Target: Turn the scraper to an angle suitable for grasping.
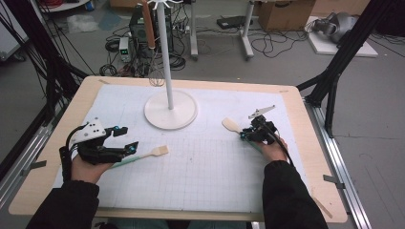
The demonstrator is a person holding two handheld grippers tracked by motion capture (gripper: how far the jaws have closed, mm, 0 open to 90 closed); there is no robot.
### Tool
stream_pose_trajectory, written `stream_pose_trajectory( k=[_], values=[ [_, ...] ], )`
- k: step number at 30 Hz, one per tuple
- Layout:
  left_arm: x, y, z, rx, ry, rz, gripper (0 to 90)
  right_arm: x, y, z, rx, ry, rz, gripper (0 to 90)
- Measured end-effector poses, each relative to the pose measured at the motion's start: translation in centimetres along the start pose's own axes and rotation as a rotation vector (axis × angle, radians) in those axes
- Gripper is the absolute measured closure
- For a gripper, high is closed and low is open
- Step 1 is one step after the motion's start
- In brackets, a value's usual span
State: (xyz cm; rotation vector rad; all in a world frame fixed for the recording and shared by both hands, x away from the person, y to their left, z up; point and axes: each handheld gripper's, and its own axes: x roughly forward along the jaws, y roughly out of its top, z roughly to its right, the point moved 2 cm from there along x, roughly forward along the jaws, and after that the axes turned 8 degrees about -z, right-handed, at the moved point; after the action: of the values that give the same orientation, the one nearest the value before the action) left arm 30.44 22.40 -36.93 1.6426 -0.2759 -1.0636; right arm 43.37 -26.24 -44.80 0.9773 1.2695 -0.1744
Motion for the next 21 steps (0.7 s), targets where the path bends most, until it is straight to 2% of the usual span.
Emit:
stream_pose_trajectory(
  k=[7,11,14,16,18,21],
  values=[
    [0.1,-0.1,0.0,0.003,-0.002,-0.004,32.0,0.1,0.0,-0.1,0.001,0.011,-0.008,78.7],
    [0.0,0.0,0.0,0.005,0.0,-0.006,32.0,0.1,0.0,0.2,0.027,0.033,-0.001,80.1],
    [0.1,0.0,0.0,0.004,-0.001,-0.006,31.9,0.0,0.1,0.1,0.01,0.02,-0.004,80.7],
    [0.1,0.0,0.1,0.004,-0.002,-0.005,31.9,-0.1,0.0,0.0,0.007,0.035,-0.002,80.8],
    [0.1,0.0,0.1,0.008,-0.001,-0.008,31.9,-0.5,0.1,0.0,0.001,0.043,0.012,80.9],
    [-0.1,0.2,0.1,0.004,0.006,-0.002,32.0,-1.1,0.2,-0.1,0.018,0.05,0.042,80.9]
  ],
)
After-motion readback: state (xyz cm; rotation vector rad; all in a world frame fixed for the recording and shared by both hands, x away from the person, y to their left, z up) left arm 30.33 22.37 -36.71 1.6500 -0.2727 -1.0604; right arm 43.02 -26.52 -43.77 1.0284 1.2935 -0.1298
